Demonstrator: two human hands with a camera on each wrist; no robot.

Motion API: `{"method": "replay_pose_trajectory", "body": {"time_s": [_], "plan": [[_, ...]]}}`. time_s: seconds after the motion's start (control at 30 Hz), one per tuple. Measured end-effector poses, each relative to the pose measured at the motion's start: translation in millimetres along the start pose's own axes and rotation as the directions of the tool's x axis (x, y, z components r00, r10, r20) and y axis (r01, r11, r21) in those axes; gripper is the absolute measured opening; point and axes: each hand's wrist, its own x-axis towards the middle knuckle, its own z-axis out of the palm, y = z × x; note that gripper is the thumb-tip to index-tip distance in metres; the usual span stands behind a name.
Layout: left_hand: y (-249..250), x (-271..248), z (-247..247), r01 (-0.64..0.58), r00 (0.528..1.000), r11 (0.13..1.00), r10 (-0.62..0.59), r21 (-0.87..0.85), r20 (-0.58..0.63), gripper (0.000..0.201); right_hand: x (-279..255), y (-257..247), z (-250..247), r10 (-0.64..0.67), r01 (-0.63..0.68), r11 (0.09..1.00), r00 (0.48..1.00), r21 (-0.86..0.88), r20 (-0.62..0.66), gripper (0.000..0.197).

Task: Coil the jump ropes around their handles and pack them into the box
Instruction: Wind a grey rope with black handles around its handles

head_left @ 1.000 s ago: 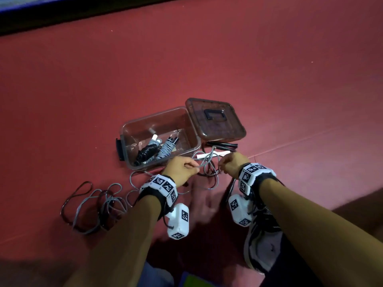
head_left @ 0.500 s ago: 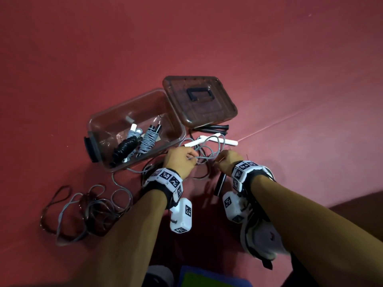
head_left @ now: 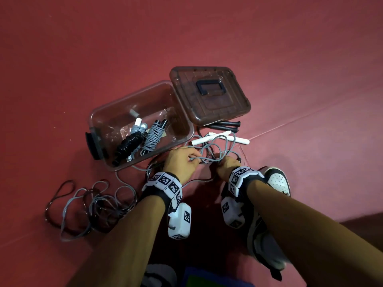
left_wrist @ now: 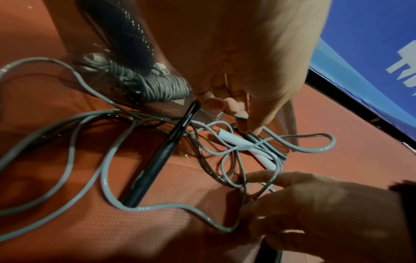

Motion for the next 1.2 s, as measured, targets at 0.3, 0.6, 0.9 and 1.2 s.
{"method": "replay_pose_trajectory", "body": {"time_s": [0.3,0.6,0.9,1.2], "plan": [[-3.5,1.4,-1.6,0.041,0.999,0.999,-0.040,-0.026,0.033,0.013,-0.4,-8.3,2.8,0.042,-0.038,0.998,0.997,-0.052,0.065,0.043],[-17.2,-4.4,-7.9,0.079,0.996,0.996,-0.078,-0.030,0.040,0.011,-8.7,-8.8,3.4,0.000,0.014,0.992,0.994,-0.122,0.111,0.029],[-15.2,-9.0,-11.2,0.088,0.995,0.996,-0.088,-0.009,0.043,0.012,-15.5,-21.5,-12.7,-0.029,0.044,0.995,0.989,-0.094,0.148,0.028],[-9.0,-23.8,-23.0,0.085,0.992,0.996,-0.085,0.002,0.088,0.020,-41.4,-42.7,-32.7,-0.125,0.095,0.975,0.982,0.203,0.139,0.015]]}}
